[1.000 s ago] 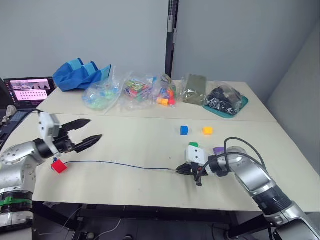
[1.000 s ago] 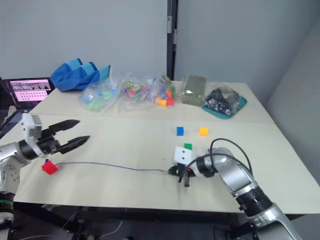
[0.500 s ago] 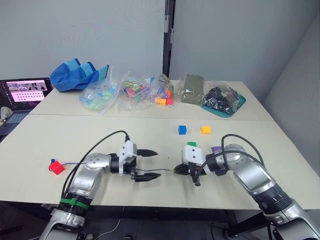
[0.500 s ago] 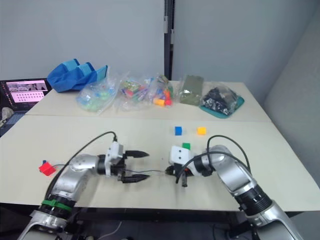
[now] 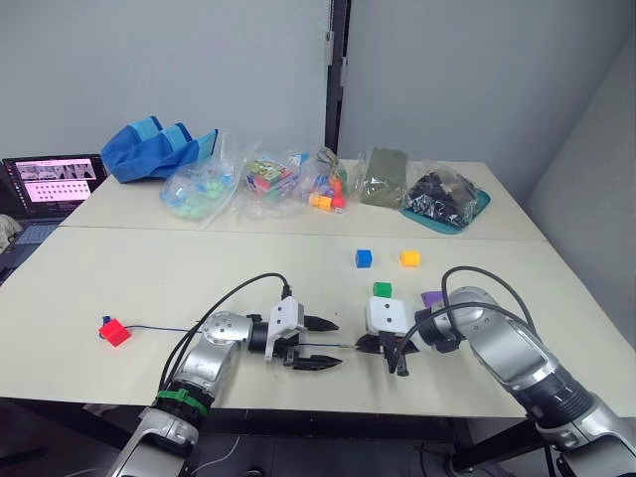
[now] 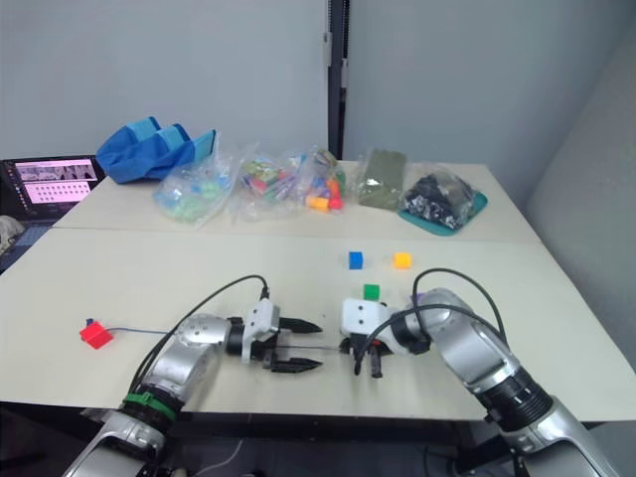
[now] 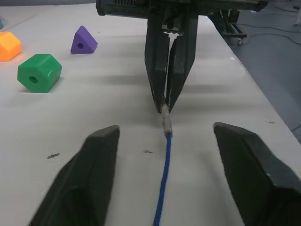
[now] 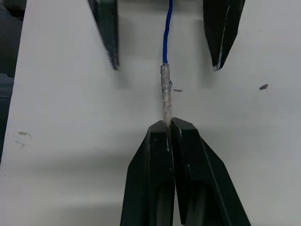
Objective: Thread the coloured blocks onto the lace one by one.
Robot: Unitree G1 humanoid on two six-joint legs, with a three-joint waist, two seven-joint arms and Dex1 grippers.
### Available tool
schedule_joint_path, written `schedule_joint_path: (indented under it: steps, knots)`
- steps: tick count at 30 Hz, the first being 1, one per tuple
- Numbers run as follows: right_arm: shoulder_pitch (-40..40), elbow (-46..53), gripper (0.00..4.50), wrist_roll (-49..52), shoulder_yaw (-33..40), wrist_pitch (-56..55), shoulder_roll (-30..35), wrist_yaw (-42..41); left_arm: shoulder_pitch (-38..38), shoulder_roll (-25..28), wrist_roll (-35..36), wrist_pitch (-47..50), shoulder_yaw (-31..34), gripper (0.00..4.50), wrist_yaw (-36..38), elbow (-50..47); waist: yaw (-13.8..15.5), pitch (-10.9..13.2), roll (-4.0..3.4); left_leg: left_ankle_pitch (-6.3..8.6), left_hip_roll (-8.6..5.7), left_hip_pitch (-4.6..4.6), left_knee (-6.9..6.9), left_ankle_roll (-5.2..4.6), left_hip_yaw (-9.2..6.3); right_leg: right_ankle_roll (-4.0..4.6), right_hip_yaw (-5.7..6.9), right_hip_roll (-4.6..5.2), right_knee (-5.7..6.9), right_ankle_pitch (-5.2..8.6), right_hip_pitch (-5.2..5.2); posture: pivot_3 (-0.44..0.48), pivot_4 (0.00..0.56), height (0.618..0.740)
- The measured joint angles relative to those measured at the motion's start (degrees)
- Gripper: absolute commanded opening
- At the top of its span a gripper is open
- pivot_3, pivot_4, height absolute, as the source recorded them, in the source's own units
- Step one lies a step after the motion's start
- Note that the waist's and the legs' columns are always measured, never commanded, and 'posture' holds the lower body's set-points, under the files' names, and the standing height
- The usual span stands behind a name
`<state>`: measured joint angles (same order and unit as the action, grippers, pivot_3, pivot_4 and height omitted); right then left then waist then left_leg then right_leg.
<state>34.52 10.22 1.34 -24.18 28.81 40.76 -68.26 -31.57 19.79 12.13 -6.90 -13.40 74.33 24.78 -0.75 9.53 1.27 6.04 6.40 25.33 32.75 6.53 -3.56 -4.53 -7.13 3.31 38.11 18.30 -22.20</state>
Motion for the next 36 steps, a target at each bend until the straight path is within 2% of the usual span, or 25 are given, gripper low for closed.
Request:
schedule_joint_path:
  steps: [10,13,14,15,19,27,33,36]
  knots:
    - [0.00,0.24,0.00,0.00,-0.07,0.70,-0.18,-0.27,-0.02,-1.15,-0.81,-0.50,-0.18,2.67,0.07,1.96,-0.03,0.00,0.00,0.00,0.00,-0.01,-0.01,0.00,0.00,0.00,0.00,0.00,0.00,0.00,0.00,0.000,0.150,0.740]
    - [0.00,0.22,0.00,-0.03,-0.16,0.82,-0.31,-0.27,-0.30,-2.00,-0.79,-0.52,0.13,1.86,-0.25,2.76,0.03,0.00,0.00,0.00,0.00,-0.01,0.00,0.00,0.00,0.00,0.01,0.00,0.00,0.00,0.02,0.000,0.150,0.740]
    - [0.00,0.21,0.00,-0.04,-0.20,0.82,-0.37,-0.26,-0.46,-2.25,-0.79,-0.52,0.20,1.78,-0.34,3.06,0.08,0.00,0.00,0.00,0.00,-0.01,0.00,0.00,0.00,0.00,0.01,0.00,0.00,0.00,0.02,0.000,0.150,0.740]
    - [0.00,0.20,0.00,-0.04,-0.34,0.82,-0.67,-0.26,-0.90,-2.74,-0.78,-0.46,0.25,1.21,-0.48,3.75,0.15,0.00,0.00,0.00,-0.01,-0.01,0.03,0.00,-0.01,0.00,0.01,0.00,0.00,0.00,0.03,0.000,0.150,0.740]
    - [0.00,-0.03,0.00,-0.22,-0.27,0.82,-0.75,0.25,-1.34,-3.22,-0.78,-0.44,0.18,0.02,-0.05,4.44,0.09,0.00,0.00,0.00,-0.01,-0.01,0.02,0.00,-0.01,-0.01,0.01,0.00,0.00,0.00,0.03,0.000,0.150,0.740]
    - [0.02,-0.04,0.00,-0.10,-0.20,1.10,-0.72,0.46,-1.39,-3.29,-0.82,-0.49,0.21,0.02,0.18,4.63,0.06,-0.01,-0.01,0.00,-0.01,-0.02,0.02,0.00,-0.01,0.00,0.01,0.00,0.00,0.00,0.04,0.000,0.150,0.740]
    - [-0.37,0.78,2.05,1.71,0.93,3.51,0.49,0.01,-1.64,-3.45,-0.77,-0.61,0.70,0.00,0.05,5.30,0.09,0.00,-0.01,0.00,-0.01,-0.02,0.02,0.00,-0.01,-0.01,0.00,0.01,0.00,0.00,0.04,0.000,0.150,0.740]
    - [-3.23,2.09,3.03,3.76,5.28,4.56,1.59,0.95,-1.82,-3.46,-0.52,-0.46,1.48,0.00,0.02,5.95,0.10,0.00,-0.01,0.00,-0.01,-0.01,0.01,0.00,-0.01,-0.01,0.01,0.00,0.00,0.00,0.04,0.000,0.150,0.740]
